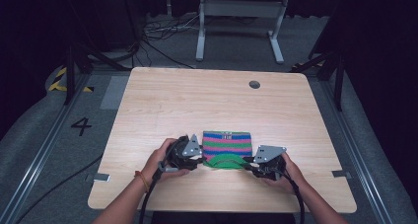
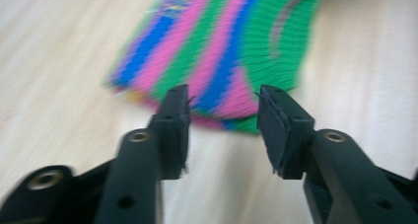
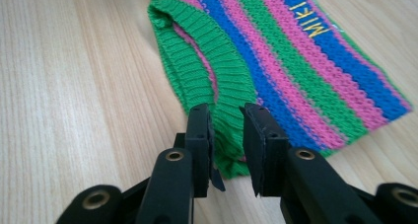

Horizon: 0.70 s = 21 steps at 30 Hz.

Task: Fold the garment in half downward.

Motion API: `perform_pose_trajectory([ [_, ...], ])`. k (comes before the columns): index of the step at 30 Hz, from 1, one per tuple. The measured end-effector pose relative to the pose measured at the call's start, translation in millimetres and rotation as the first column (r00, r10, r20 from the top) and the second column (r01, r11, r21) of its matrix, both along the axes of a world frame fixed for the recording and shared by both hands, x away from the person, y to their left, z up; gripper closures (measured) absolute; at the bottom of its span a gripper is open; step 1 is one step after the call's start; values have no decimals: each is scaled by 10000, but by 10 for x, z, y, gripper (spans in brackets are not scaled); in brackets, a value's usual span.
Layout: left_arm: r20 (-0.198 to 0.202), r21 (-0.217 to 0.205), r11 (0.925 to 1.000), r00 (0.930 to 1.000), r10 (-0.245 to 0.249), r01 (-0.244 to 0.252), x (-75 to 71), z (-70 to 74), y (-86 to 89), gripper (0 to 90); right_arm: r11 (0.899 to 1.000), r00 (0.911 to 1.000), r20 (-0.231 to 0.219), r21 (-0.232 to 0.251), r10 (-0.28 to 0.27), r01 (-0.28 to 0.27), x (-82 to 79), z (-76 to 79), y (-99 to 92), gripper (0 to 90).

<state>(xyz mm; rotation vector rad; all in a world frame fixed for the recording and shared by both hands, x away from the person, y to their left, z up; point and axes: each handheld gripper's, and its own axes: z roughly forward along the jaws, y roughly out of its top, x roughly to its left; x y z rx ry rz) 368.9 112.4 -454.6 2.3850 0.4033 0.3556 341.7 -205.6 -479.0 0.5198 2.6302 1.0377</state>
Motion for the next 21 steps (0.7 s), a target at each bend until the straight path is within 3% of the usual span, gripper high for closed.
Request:
perform_pose_trajectory([
  [4, 143, 492, 9977, 9989, 449, -456, 9, 34, 252, 500, 9997, 9995, 257, -136, -186, 189, 1, 79, -87, 696],
  [8, 149, 631, 9940, 9960, 883, -891, -18, 32, 440, 415, 9980, 9975, 320, -63, -622, 624, 19, 155, -242, 653],
  [9, 91, 698, 9913, 9938, 1112, -1116, -45, 30, 554, 404, 9973, 9968, 327, -58, -729, 731, 21, 168, -280, 638],
  [12, 5, 717, 9900, 9925, 1222, -1219, -82, 19, 657, 377, 9949, 9943, 348, -83, -1004, 1007, 19, 193, -359, 603],
  [14, 81, 962, 9866, 9913, 1315, -1316, -120, 9, 747, 357, 9898, 9894, 273, -22, -1424, 1425, -3, 199, -511, 560],
  [16, 230, 916, 9760, 9802, 1965, -1977, -170, -18, 873, 305, 9870, 9868, 226, 12, -1605, 1605, -30, 193, -626, 542],
  [17, 230, 916, 9760, 9802, 1965, -1977, -170, -18, 873, 279, 9857, 9855, 191, 1, -1688, 1688, -47, 187, -683, 528],
  [19, 134, 965, 9666, 9714, 2372, -2374, -194, -48, 985, 250, 9812, 9811, 215, -128, -1922, 1925, -78, 170, -787, 511],
  [20, 134, 965, 9666, 9714, 2372, -2374, -194, -48, 985, 243, 9812, 9811, 215, -128, -1922, 1925, -78, 170, -787, 511],
  [21, 56, 876, 9659, 9697, 2441, -2437, -220, -57, 1052, 236, 9749, 9752, 173, -265, -2206, 2210, -102, 143, -903, 483],
])
